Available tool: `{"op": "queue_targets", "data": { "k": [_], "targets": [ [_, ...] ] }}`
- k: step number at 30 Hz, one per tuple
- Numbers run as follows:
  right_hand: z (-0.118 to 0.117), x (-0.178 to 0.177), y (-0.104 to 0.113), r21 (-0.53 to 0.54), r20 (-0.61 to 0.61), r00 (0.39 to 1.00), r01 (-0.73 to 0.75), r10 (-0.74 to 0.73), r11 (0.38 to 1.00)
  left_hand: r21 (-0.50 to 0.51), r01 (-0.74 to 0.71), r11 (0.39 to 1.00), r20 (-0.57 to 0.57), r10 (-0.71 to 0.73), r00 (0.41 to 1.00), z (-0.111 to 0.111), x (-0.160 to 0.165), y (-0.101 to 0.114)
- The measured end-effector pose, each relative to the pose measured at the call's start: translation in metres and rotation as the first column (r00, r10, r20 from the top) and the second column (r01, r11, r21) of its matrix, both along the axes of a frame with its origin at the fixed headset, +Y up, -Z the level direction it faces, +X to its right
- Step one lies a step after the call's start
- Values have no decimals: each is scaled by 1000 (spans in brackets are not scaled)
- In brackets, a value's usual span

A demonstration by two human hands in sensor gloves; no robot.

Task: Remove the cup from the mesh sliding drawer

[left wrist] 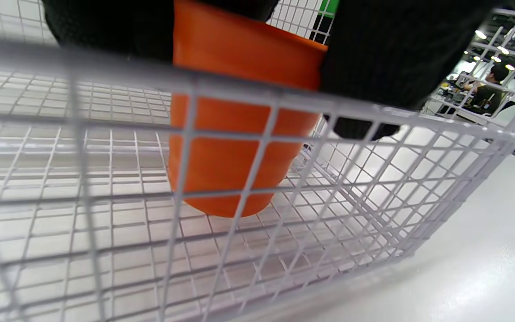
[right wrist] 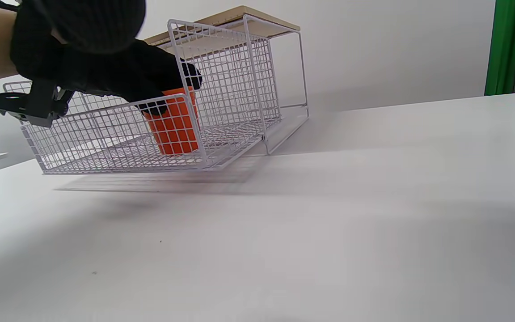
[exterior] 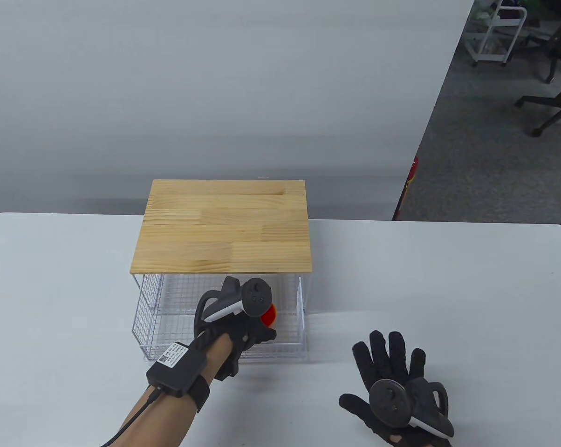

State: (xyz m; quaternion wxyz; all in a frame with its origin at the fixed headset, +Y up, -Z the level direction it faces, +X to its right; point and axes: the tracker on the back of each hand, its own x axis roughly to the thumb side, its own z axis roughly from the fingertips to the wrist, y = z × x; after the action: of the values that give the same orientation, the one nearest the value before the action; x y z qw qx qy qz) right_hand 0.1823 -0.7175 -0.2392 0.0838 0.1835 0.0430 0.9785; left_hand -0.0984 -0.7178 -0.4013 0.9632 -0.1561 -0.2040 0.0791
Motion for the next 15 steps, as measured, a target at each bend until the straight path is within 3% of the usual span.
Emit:
{"op": "queue_targets", "data": {
  "k": [15],
  "targets": [
    [0, 0, 1, 3, 5, 1000, 3, -3, 1000, 203, -83, 976, 92, 66, 994, 37, -9, 42]
  ]
}}
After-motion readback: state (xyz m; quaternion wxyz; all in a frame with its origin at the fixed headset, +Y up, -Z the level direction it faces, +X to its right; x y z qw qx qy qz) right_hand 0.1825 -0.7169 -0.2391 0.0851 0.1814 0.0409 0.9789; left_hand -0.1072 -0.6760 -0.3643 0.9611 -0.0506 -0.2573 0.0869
